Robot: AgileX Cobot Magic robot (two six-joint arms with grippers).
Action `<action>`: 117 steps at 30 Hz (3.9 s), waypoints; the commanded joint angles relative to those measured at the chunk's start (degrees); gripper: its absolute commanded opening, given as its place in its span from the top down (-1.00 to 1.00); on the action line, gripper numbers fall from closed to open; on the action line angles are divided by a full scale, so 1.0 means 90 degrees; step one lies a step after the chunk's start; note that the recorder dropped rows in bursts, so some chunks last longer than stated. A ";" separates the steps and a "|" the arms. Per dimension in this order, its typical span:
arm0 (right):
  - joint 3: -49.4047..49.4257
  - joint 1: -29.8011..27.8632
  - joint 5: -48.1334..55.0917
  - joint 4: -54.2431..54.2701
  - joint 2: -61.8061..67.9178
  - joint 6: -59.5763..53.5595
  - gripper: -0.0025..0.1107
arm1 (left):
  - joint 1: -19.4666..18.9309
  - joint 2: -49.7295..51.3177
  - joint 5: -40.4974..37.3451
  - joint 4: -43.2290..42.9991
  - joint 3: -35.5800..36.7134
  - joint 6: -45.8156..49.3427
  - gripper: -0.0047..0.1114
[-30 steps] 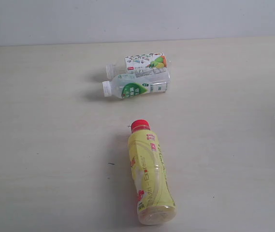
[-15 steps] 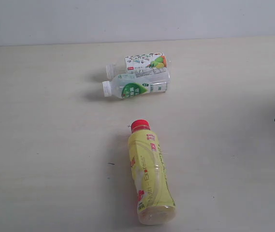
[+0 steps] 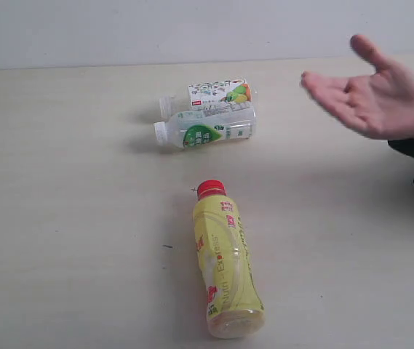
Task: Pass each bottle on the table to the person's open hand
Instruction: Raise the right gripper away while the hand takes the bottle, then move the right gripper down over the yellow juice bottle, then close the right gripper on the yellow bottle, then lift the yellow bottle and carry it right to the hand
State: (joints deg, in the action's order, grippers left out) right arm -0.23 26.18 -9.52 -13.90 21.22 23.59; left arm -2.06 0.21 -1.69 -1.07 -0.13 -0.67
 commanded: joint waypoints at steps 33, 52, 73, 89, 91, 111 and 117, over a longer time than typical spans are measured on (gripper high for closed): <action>-0.4113 0.1251 0.4667 -0.0198 0.4375 -0.0194 0.69 | -0.0022 -0.0023 0.0005 0.0003 0.0015 -0.0031 0.92; -0.6559 0.1835 0.6878 0.1225 0.7729 -0.0616 0.51 | -0.0022 -0.0023 0.0005 0.0003 0.0015 -0.0031 0.92; -0.6680 0.1835 0.6200 0.2352 0.9308 -0.0898 -0.37 | -0.0022 -0.0023 0.0005 0.0003 0.0015 -0.0031 0.92; -0.6680 0.1835 0.6273 0.2450 0.9499 -0.1008 0.37 | -0.0022 -0.0023 0.0005 0.0003 0.0015 -0.0031 0.92; -0.6680 0.1835 0.6274 0.2337 0.9499 -0.1008 0.63 | -0.0022 -0.0023 0.0005 0.0003 0.0015 -0.0031 0.92; -0.6680 0.0810 0.6934 0.1545 0.6964 -0.1401 0.96 | -0.0022 -0.0023 0.0005 0.0003 0.0015 -0.0031 0.92; -0.6680 0.0167 0.7112 0.1355 0.6848 -0.1388 0.96 | -0.0022 -0.0023 0.0005 0.0003 0.0015 -0.0031 0.92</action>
State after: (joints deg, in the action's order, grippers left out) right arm -60.26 29.64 54.00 -0.36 82.93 11.20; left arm -2.06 0.21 -1.69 -1.07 -0.13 -0.67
